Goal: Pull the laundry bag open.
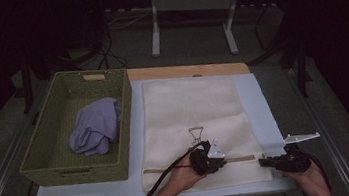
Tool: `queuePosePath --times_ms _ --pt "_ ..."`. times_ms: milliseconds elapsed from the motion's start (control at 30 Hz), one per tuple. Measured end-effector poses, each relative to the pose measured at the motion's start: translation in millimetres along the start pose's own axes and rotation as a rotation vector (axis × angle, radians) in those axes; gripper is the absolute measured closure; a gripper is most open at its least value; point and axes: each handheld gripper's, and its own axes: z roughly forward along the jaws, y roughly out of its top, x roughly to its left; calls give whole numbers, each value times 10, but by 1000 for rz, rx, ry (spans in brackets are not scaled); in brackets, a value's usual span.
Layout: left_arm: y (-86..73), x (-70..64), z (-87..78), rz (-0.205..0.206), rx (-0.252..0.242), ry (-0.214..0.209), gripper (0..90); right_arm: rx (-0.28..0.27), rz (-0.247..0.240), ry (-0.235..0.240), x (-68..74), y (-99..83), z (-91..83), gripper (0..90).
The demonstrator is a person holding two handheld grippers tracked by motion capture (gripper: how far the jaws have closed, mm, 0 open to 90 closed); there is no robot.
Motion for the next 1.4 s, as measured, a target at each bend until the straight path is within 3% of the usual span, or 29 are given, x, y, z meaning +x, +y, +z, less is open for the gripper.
queuePosePath --times_ms 1400 --pt "-211 67 -228 -20 6 15 823 2 9 8 -11 -25 -1 844"
